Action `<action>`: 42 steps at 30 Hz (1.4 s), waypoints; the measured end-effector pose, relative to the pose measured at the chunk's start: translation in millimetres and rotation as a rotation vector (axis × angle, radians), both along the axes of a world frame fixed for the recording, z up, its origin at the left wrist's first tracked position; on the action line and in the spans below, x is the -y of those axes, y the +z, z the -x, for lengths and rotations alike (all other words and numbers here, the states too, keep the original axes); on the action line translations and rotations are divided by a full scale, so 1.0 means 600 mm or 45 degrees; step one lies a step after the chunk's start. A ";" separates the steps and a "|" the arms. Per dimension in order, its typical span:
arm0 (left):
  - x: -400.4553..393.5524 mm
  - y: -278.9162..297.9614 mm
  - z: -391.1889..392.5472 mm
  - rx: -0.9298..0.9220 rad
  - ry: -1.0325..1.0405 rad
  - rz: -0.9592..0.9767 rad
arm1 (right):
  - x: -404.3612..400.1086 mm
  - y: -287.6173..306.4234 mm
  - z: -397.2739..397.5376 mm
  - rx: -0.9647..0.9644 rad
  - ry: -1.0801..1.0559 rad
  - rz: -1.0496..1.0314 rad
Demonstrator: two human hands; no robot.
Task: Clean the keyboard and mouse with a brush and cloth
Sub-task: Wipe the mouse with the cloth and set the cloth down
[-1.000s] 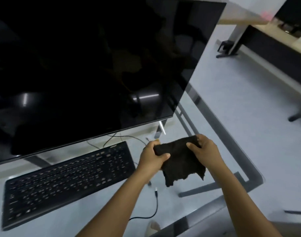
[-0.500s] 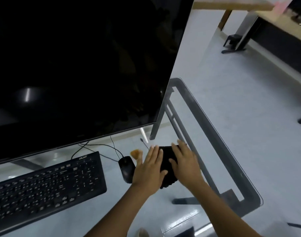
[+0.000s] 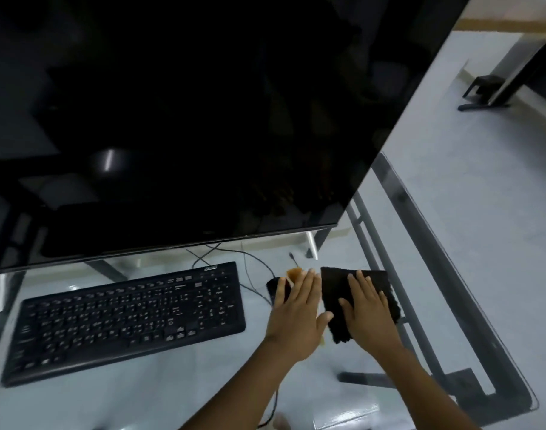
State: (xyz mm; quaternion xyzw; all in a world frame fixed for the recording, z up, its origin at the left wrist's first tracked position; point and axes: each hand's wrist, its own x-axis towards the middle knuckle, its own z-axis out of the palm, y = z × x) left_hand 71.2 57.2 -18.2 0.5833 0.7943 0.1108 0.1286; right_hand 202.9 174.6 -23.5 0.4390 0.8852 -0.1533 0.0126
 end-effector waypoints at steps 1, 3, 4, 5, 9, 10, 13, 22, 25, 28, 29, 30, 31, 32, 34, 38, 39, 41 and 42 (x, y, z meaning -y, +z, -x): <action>0.021 0.006 0.013 0.053 0.062 -0.030 | 0.008 0.007 0.013 -0.050 -0.022 -0.003; 0.075 0.022 0.053 0.122 0.215 -0.039 | 0.039 0.022 0.049 -0.165 -0.002 -0.022; 0.103 0.032 0.077 0.137 0.278 -0.019 | 0.059 0.028 0.070 -0.224 0.028 -0.022; 0.132 0.038 0.100 0.133 0.330 -0.001 | 0.080 0.033 0.090 -0.277 0.061 -0.017; 0.262 0.055 0.182 0.121 0.483 0.042 | 0.189 0.060 0.181 -0.422 0.177 -0.014; 0.291 0.059 0.200 0.110 0.512 0.043 | 0.215 0.065 0.199 -0.425 0.188 -0.013; 0.374 0.071 0.254 0.102 0.586 0.005 | 0.284 0.078 0.250 -0.440 0.170 0.060; 0.508 0.066 0.329 0.200 0.714 -0.022 | 0.387 0.075 0.316 -0.414 0.073 0.072; 0.533 0.059 0.338 0.226 0.841 -0.099 | 0.404 0.073 0.325 -0.376 0.052 0.083; 0.544 0.054 0.356 0.275 1.047 -0.236 | 0.399 0.073 0.332 -0.350 0.037 0.053; 0.544 0.052 0.363 0.292 1.100 -0.253 | 0.392 0.074 0.336 -0.329 0.026 0.030; 0.543 0.049 0.370 0.305 1.144 -0.258 | 0.384 0.074 0.339 -0.294 0.010 0.001; 0.541 0.048 0.378 0.315 1.185 -0.265 | 0.375 0.075 0.341 -0.254 -0.012 -0.031; 0.540 0.047 0.385 0.329 1.227 -0.273 | 0.366 0.076 0.343 -0.214 -0.044 -0.056; 0.537 0.045 0.396 0.378 1.330 -0.277 | 0.349 0.071 0.344 -0.149 -0.157 -0.077; 0.542 0.041 0.410 0.479 1.605 -0.154 | 0.327 0.046 0.334 -0.061 -0.373 -0.008; 0.547 0.035 0.411 0.497 1.635 -0.118 | 0.325 0.036 0.329 -0.076 -0.392 0.037; 0.554 0.026 0.409 0.539 1.640 -0.099 | 0.324 0.020 0.319 -0.131 -0.409 0.125; 0.555 0.022 0.409 0.556 1.640 -0.107 | 0.322 0.013 0.316 -0.159 -0.412 0.151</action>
